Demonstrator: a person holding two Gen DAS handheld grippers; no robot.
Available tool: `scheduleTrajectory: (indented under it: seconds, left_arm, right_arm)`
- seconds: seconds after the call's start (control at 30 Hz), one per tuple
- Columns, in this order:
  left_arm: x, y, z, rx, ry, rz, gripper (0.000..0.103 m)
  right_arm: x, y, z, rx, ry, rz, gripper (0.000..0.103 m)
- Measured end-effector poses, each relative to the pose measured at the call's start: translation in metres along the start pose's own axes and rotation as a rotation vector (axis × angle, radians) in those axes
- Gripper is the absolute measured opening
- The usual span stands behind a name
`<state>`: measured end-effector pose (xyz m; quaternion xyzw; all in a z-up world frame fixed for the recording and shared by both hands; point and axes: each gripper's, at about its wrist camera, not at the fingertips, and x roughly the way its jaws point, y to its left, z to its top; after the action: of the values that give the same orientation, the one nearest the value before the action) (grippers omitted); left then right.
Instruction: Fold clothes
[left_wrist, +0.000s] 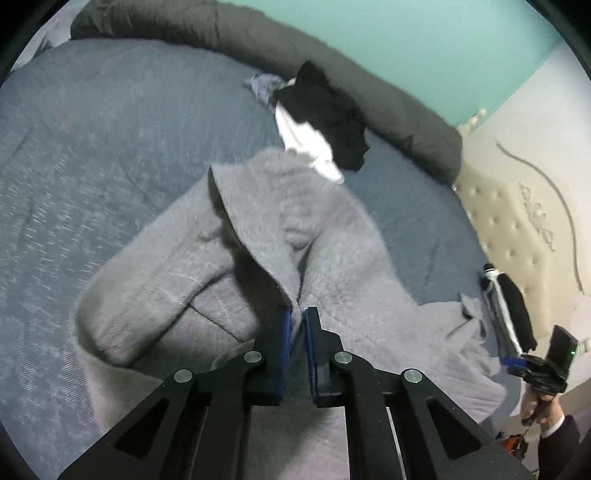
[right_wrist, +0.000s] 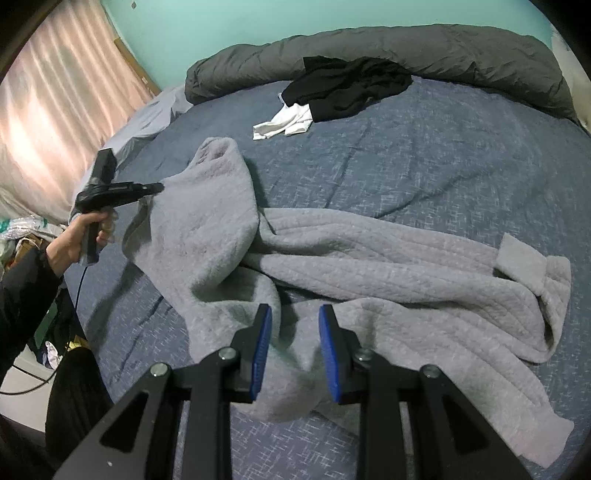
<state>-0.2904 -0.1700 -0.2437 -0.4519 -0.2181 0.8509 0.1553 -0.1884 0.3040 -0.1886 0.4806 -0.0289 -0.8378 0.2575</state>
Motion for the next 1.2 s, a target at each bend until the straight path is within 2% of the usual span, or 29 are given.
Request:
scheduleTrajectory:
  seconds: [0.27, 0.47, 0.7, 0.77, 0.83, 0.87, 1.1, 1.2]
  left_arm:
    - [-0.073, 0.015, -0.013, -0.052, -0.082, -0.038, 0.008]
    - [-0.097, 0.045, -0.045, -0.084, -0.03, 0.035, 0.008]
    - [-0.1, 0.057, -0.056, -0.121, -0.018, 0.032, 0.01]
    - [-0.098, 0.053, -0.05, -0.105, -0.025, 0.048, 0.018]
    - [-0.096, 0.053, -0.043, -0.108, -0.027, 0.043, 0.038]
    - [-0.093, 0.054, -0.041, -0.107, -0.025, 0.049, 0.04]
    - [-0.05, 0.062, -0.02, -0.139, 0.012, 0.062, 0.04]
    - [-0.026, 0.066, -0.021, -0.186, 0.061, 0.036, 0.04]
  right_arm:
    - [-0.013, 0.013, -0.001, -0.021, -0.019, 0.002, 0.026]
    - [-0.017, 0.014, -0.002, -0.009, -0.023, -0.004, 0.026]
    - [-0.019, 0.016, 0.0, 0.008, -0.027, -0.006, 0.026]
    - [-0.019, 0.019, 0.001, 0.0, -0.025, -0.007, 0.026]
    - [-0.019, 0.021, 0.001, -0.007, -0.024, -0.008, 0.026]
    - [-0.018, 0.021, 0.001, -0.006, -0.024, -0.007, 0.026]
    - [-0.01, 0.023, 0.0, -0.005, -0.015, 0.001, 0.026]
    - [-0.009, 0.021, -0.001, -0.006, -0.013, -0.002, 0.026]
